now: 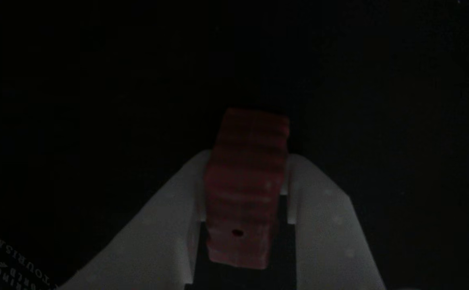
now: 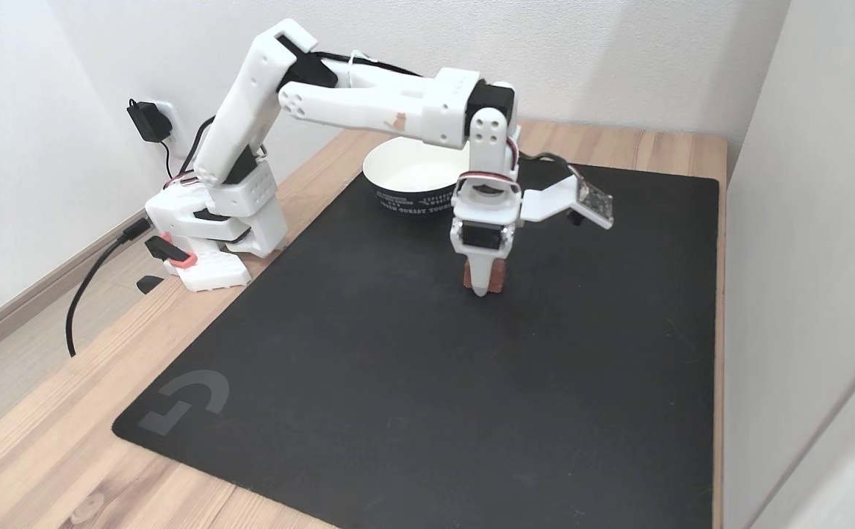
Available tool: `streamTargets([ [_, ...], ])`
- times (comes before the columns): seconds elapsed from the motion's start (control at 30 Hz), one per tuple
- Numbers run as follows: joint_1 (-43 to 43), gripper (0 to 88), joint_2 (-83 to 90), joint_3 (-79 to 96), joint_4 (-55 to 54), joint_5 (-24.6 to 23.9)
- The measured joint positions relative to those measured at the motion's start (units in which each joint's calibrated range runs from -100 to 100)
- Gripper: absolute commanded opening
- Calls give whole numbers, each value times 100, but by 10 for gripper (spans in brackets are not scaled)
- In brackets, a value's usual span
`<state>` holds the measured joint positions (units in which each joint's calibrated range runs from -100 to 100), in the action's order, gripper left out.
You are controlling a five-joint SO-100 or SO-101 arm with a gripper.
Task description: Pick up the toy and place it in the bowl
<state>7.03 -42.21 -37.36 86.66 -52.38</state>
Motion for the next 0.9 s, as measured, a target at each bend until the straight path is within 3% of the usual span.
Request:
streamTargets([
  [0.37,566,21,1657,76,-464,5],
  [0.9,2389,21,5004,3769,-2406,175],
])
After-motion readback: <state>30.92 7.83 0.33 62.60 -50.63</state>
